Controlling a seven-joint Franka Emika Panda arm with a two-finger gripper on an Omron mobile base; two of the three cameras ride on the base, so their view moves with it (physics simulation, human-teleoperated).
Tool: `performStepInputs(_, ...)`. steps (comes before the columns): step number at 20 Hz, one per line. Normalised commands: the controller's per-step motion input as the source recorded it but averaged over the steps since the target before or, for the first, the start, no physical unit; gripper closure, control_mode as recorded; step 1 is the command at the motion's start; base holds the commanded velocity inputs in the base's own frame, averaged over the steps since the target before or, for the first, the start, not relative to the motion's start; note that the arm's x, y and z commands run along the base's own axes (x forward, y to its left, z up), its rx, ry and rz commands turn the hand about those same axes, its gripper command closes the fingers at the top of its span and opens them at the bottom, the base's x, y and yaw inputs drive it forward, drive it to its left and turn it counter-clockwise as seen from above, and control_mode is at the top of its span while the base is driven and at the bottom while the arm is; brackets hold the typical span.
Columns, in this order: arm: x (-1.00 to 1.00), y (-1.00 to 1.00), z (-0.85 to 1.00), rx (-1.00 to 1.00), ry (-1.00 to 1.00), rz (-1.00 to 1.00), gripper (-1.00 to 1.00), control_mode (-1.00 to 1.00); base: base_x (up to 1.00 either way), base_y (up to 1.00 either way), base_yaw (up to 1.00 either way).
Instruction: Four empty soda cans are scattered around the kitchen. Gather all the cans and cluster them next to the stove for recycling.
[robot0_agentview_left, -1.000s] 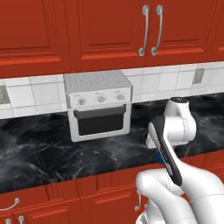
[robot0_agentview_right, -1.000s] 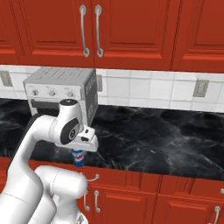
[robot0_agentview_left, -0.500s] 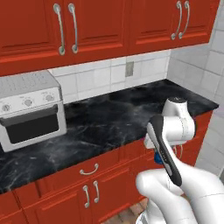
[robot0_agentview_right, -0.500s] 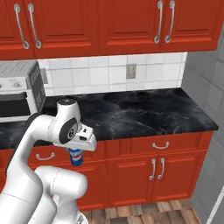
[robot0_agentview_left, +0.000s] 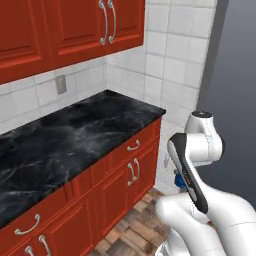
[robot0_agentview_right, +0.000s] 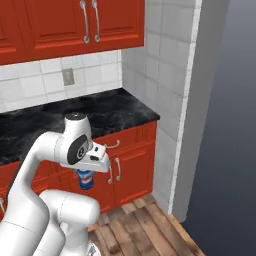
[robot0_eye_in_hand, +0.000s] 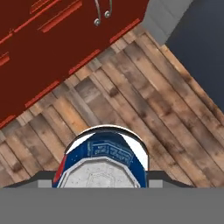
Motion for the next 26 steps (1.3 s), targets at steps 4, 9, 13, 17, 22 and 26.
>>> performStepInputs(4, 0.00, 0.00, 0.00, 0.00, 0.00, 0.00, 1.00, 1.00, -0.10, -0.67, -0.62)
performStepInputs(9, 0.00, 0.00, 0.00, 0.00, 0.00, 0.00, 1.00, 1.00, -0.07, -0.61, -0.65)
performStepInputs(13, 0.00, 0.00, 0.00, 0.00, 0.00, 0.00, 1.00, 1.00, -0.13, -0.49, -0.66)
performStepInputs(17, 0.00, 0.00, 0.00, 0.00, 0.00, 0.00, 1.00, 1.00, -0.17, -0.41, -0.70)
performStepInputs(22, 0.00, 0.00, 0.00, 0.00, 0.00, 0.00, 1.00, 1.00, -0.20, -0.39, -0.70)
performStepInputs(26, 0.00, 0.00, 0.00, 0.00, 0.00, 0.00, 1.00, 1.00, -0.18, -0.39, -0.68)
